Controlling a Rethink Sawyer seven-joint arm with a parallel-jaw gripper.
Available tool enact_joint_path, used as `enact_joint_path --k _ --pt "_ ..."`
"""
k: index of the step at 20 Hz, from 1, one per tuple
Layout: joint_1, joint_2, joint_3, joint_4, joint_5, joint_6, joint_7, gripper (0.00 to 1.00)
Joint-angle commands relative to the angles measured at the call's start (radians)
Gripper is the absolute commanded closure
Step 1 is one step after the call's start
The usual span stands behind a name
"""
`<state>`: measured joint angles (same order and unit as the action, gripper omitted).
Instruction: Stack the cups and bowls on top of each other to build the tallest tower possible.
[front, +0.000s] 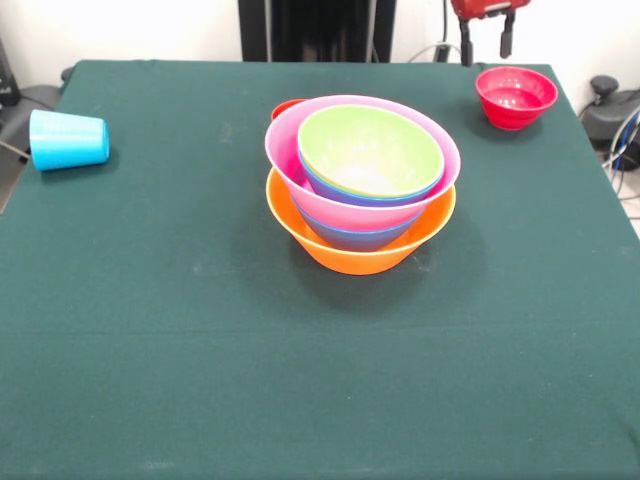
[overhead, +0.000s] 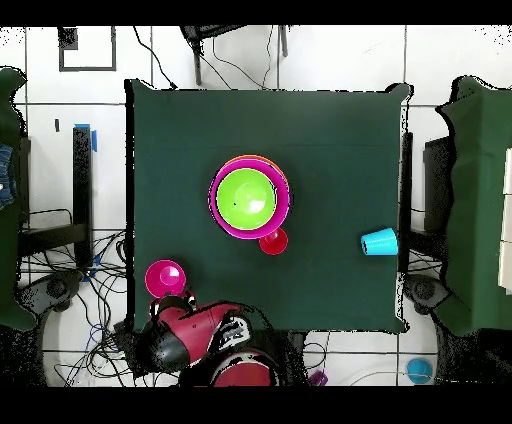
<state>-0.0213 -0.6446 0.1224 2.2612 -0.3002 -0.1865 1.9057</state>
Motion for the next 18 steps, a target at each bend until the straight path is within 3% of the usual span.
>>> enact_joint_path --k 1,12,18 --pt "-0.013 -0.007 0.06 0.023 0.036 0.063 0.163 0.0" --pt "-0.051 0.003 0.078 0.041 0.01 0.038 0.162 0.0" --pt "-0.116 0.137 0.105 -0.008 -0.063 -0.057 0.138 0.0"
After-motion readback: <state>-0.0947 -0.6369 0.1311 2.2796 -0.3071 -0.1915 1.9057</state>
